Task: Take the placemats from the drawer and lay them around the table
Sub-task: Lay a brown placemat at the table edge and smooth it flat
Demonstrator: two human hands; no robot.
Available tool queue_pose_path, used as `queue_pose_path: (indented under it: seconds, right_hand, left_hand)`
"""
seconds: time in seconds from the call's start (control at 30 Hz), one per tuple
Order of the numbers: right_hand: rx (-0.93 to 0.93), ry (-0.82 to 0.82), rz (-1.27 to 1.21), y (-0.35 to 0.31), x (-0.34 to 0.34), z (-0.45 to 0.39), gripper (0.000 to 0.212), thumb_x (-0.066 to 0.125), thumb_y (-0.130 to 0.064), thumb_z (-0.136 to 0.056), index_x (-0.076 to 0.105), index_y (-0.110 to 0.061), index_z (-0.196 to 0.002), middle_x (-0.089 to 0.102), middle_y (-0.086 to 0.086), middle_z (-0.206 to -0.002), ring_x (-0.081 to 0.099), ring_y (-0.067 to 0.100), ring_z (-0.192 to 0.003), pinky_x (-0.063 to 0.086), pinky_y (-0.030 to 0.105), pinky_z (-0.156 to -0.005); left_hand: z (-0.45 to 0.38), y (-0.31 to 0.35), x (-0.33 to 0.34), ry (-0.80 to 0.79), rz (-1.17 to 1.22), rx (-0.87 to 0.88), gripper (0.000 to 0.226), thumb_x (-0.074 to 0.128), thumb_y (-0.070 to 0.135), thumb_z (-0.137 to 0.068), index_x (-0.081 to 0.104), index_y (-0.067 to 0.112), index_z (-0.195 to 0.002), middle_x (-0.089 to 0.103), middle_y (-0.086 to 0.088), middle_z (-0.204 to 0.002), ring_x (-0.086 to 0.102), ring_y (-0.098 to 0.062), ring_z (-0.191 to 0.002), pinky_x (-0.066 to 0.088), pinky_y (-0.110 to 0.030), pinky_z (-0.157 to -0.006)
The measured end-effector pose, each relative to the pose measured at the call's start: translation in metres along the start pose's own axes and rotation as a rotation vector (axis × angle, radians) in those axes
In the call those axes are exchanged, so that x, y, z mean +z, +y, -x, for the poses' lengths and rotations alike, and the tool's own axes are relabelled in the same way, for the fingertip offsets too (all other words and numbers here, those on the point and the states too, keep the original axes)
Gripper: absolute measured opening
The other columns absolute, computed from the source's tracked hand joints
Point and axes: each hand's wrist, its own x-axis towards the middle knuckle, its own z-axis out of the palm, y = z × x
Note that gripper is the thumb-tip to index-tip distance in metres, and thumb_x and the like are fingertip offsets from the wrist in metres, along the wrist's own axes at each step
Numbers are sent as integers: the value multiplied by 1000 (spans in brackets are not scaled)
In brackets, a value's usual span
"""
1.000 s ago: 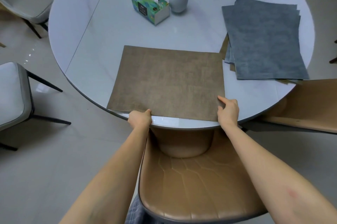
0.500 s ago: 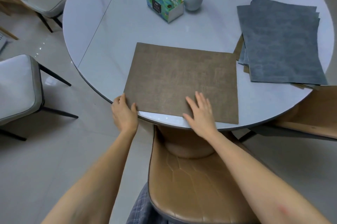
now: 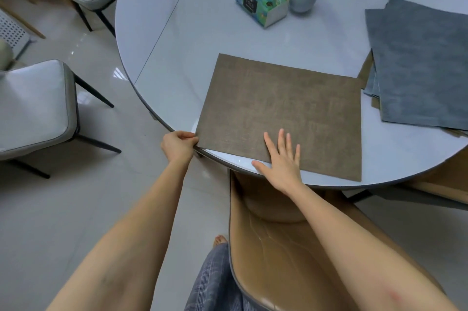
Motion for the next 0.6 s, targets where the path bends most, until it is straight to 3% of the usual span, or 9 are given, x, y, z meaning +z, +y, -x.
queue_pose_path:
  seconds: [0.13, 0.3, 0.47, 0.6]
  right_hand:
    - [-2, -2, -15, 1, -1, 0, 81, 39, -62, -91, -6, -34, -152, -25, 5, -157, -26, 22, -144, -16, 45, -115]
    - [0, -1, -23, 1, -2, -1, 81, 39, -63, -91, -7, -35, -152, -26, 4, -157, -26, 22, -144, -17, 44, -114]
    - [-7, 1, -29, 3, -1, -3, 83, 40, -64, -90, -8, -35, -152, -27, 4, -157, -27, 22, -144, -18, 44, -114]
    - [-11, -12, -23, 4, -2, -6, 85, 42, -66, -88, -7, -36, -152, -27, 3, -157, -27, 22, -144, -17, 44, -115]
  left_hand:
    - [-9, 4, -6, -56, 43, -66, 14, 79, 8, -73, 75, 8, -87, 64, 0, -69, 51, -9, -58, 45, -23, -69]
    - [-14, 4, -5, -72, 61, -79, 15, 81, 8, -72, 76, 7, -87, 69, -7, -83, 60, -16, -77, 51, -25, -75]
    - [-14, 6, -4, -70, 32, -71, 12, 78, 7, -75, 74, 7, -86, 67, -6, -83, 59, -16, -78, 48, -25, -74]
    - [-16, 7, -4, -103, 15, -86, 13, 76, 5, -75, 67, 13, -70, 65, -2, -76, 60, -17, -80, 49, -24, -73]
